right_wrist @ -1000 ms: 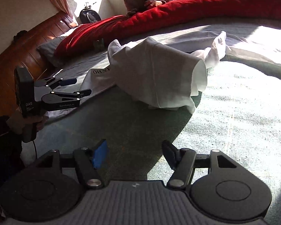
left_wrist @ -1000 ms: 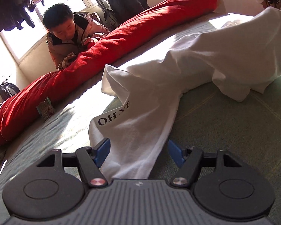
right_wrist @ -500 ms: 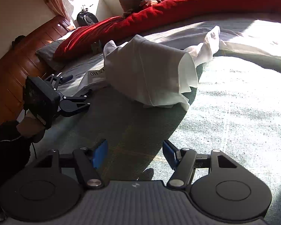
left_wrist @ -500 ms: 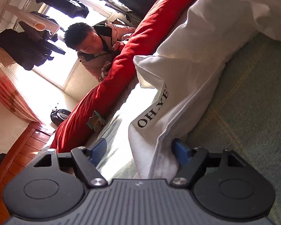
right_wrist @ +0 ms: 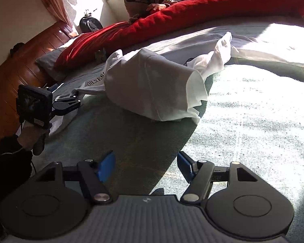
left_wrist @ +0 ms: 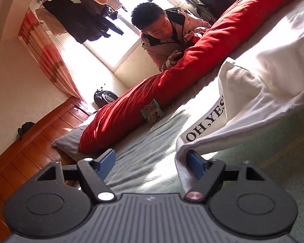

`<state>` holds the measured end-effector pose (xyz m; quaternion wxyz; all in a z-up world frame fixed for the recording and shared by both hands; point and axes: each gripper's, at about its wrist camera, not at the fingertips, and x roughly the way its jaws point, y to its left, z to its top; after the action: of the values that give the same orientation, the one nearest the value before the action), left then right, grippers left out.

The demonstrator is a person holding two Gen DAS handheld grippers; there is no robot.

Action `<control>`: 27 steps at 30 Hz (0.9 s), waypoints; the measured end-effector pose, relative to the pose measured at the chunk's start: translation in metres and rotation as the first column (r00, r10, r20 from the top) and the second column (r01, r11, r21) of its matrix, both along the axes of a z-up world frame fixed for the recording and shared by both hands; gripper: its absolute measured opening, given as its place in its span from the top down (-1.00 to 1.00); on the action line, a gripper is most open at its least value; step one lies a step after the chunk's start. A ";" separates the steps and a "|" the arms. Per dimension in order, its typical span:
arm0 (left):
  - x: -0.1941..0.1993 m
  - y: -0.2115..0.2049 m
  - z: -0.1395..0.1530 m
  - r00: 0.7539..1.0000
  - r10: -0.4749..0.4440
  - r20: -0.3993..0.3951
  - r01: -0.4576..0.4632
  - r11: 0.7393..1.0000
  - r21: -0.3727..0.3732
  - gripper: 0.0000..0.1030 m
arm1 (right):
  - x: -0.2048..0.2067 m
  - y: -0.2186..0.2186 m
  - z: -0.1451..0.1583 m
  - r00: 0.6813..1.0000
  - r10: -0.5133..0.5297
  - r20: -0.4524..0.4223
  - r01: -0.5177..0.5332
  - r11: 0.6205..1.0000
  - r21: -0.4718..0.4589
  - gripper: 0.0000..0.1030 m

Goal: Fold clothes
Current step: 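Pull the T-shirt hem with the left gripper to spread it flat, then grasp the sleeve cuff with the left gripper and stretch the sleeve out flat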

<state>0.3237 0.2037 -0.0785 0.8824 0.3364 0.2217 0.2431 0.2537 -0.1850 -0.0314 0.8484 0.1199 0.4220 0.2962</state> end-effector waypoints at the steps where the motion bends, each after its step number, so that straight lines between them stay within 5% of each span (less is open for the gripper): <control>1: 0.002 0.014 0.006 0.999 0.040 0.021 -0.040 0.999 -0.024 -0.53 | 0.000 0.000 0.000 1.000 0.000 -0.001 0.000 1.000 -0.001 -0.39; 8: 0.013 0.078 0.018 0.981 0.192 0.014 -0.190 0.978 -0.084 -0.53 | 0.003 0.007 0.003 1.000 0.008 0.008 -0.008 1.000 -0.011 -0.40; 10: 0.013 0.090 0.015 0.979 0.200 -0.031 -0.203 0.967 -0.157 -0.53 | 0.003 0.008 0.003 1.000 0.009 0.007 -0.009 1.000 -0.014 -0.40; 16: 0.002 0.101 0.000 0.976 0.196 -0.094 -0.211 0.959 -0.187 -0.53 | 0.003 0.011 0.001 1.000 0.005 0.001 -0.005 1.000 -0.022 -0.41; 21: -0.012 0.104 0.016 0.985 0.122 -0.124 -0.153 0.946 -0.285 -0.52 | 0.000 0.013 0.005 1.000 0.010 0.011 -0.009 1.000 -0.030 -0.42; 27: -0.071 0.104 0.041 0.994 -0.027 -0.103 -0.026 0.875 -0.483 -0.52 | -0.006 0.016 0.008 1.000 0.025 0.018 -0.025 0.999 -0.024 -0.46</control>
<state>0.2526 0.3074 -0.0377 0.9254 0.1176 0.3220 0.1616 0.2472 -0.1687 -0.0237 0.8499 0.1015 0.4192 0.3028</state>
